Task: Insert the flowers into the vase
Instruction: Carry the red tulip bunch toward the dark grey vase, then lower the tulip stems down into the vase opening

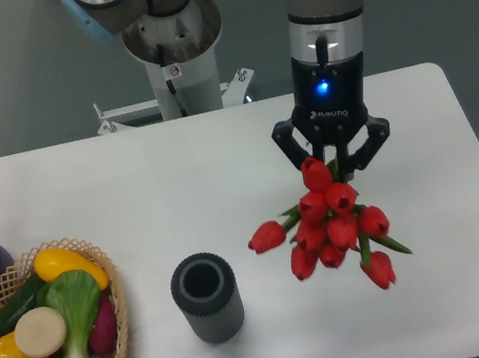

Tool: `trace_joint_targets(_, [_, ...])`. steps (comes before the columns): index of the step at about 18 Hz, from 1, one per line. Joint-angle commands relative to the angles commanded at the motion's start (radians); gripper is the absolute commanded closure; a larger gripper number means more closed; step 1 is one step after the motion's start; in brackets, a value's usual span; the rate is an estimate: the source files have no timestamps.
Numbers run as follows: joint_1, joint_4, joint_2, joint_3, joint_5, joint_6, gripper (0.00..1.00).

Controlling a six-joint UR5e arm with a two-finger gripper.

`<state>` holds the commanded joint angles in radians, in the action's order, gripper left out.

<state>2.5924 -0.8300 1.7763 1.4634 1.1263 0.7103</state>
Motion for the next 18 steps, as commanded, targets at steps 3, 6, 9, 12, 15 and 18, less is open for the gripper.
trace_joint_targets(3, [-0.002,0.026,0.011,0.0,-0.11,-0.005,1.0])
trace_joint_targets(6, [-0.002,0.028,0.021,-0.002,-0.218,-0.041,1.0])
trace_joint_targets(9, [0.003,0.028,0.034,-0.023,-0.316,-0.058,1.0])
trace_joint_targets(12, [0.008,0.034,0.06,-0.034,-0.451,-0.064,1.0])
trace_joint_targets(15, [0.011,0.094,0.098,-0.032,-0.589,-0.078,1.0])
trace_joint_targets(18, [0.017,0.103,0.126,-0.034,-0.684,-0.074,0.99])
